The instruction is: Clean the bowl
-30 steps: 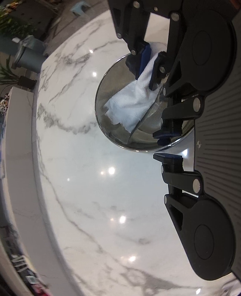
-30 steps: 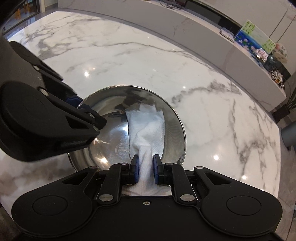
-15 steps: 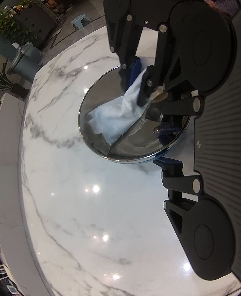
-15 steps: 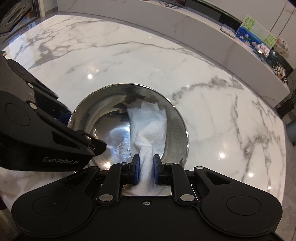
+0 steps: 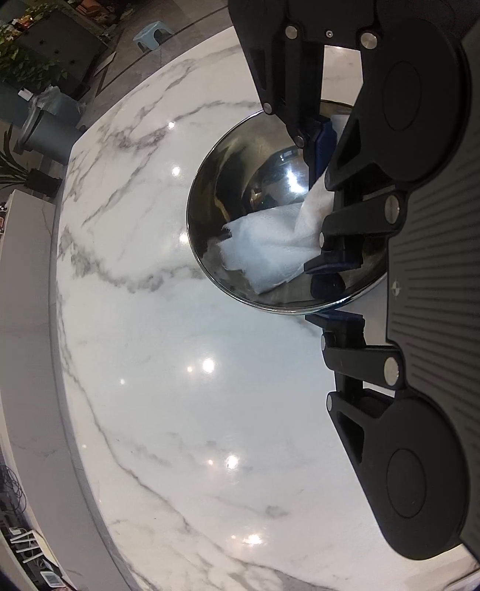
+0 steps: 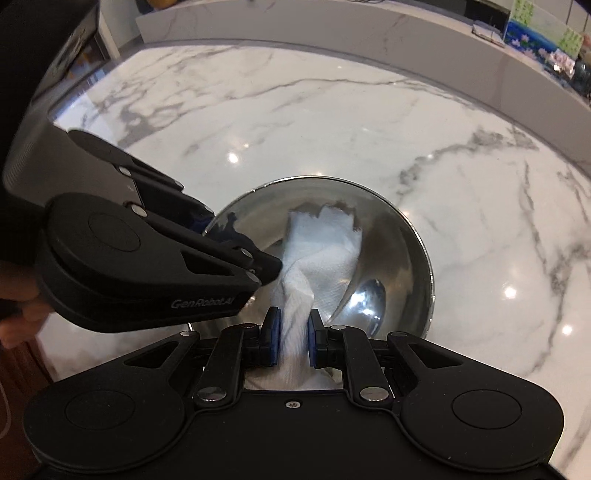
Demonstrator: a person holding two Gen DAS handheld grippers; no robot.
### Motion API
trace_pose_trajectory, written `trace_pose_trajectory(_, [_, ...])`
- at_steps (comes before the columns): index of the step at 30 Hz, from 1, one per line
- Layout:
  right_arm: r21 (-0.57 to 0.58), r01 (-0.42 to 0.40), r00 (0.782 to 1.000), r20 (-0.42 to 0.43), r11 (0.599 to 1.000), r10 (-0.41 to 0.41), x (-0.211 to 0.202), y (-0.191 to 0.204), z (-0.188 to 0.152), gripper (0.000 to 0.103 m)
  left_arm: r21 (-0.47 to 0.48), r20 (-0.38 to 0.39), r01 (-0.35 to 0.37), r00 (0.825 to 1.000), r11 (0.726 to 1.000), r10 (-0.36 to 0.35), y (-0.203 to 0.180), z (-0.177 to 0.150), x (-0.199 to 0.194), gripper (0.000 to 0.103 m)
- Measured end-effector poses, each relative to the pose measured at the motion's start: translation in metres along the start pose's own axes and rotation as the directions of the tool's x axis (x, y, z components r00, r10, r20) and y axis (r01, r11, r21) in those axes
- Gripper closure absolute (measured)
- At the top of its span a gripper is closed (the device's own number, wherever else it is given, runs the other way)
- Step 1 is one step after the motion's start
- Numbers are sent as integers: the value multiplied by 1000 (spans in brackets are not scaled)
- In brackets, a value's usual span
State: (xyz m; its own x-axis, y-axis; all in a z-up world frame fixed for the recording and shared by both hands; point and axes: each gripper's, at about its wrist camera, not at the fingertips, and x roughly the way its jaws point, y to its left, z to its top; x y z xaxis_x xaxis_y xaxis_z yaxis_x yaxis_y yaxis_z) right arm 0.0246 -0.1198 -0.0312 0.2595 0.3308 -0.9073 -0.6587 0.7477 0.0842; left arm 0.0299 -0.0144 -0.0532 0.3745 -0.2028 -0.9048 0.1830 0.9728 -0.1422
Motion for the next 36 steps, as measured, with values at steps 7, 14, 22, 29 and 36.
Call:
trace_pose_trajectory(7, [-42,91,996,0,995,-91,1,3,0,90,22,13,-21,1000,1000,20,-2,1,-1,87])
trace_pose_trajectory(14, [-62,190,982,15,980,-190,2,1,0,92,10,11,-10,1000,1000,10,-1,1,-2,86])
trace_pose_trajectory(22, [-67,206,979,17,976,-205,3,-2,-1,92,-86,-74,95,992,992,-102,2,-5,3,77])
trace_pose_trajectory(29, [-70,189,982,15,979,-189,3,-1,-1,91,-69,-65,94,993,993,-99,-3,-5,1,78])
trace_pose_trajectory(36, [-48,129,992,8,990,-129,4,-1,0,90,-34,-47,67,997,997,-68,-3,-2,2,80])
